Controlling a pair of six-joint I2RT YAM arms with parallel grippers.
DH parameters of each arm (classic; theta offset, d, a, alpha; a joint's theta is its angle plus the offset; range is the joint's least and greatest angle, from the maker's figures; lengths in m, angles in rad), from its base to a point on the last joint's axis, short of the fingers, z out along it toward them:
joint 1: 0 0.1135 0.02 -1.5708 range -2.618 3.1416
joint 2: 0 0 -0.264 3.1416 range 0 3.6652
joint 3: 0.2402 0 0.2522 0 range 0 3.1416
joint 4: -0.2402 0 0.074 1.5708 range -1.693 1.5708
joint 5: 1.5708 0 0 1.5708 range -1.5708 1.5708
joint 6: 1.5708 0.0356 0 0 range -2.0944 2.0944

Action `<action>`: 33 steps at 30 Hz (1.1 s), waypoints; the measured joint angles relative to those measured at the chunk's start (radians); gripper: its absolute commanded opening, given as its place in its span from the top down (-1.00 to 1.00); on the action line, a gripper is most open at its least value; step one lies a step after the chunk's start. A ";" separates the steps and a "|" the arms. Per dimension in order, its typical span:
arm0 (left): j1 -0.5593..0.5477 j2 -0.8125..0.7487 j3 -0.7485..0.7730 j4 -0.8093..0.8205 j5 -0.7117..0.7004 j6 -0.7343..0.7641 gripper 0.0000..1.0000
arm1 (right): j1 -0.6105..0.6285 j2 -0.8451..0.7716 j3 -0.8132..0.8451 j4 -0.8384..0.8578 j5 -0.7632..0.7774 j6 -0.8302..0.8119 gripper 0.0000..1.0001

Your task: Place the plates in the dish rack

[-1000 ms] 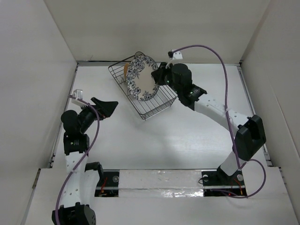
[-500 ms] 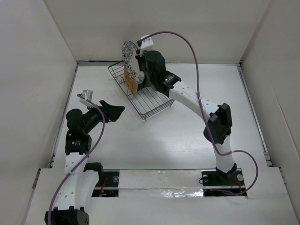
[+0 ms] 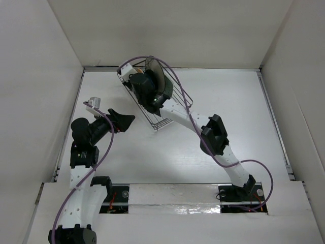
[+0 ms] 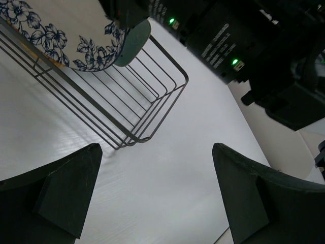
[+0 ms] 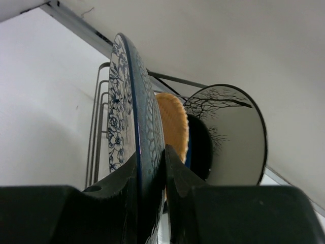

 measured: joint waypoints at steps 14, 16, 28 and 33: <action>0.000 0.000 0.000 0.000 0.001 0.000 -0.76 | 0.066 0.084 -0.010 0.196 0.208 -0.106 1.00; 0.000 0.000 0.000 0.000 0.001 0.000 -0.76 | 0.066 0.078 -0.016 0.221 0.229 -0.106 1.00; 0.000 0.000 0.000 0.000 0.001 0.000 -0.76 | 0.053 0.058 -0.016 0.266 0.280 -0.071 1.00; 0.000 0.000 0.000 0.000 0.001 0.000 -0.76 | 0.040 0.058 -0.016 0.268 0.281 -0.043 1.00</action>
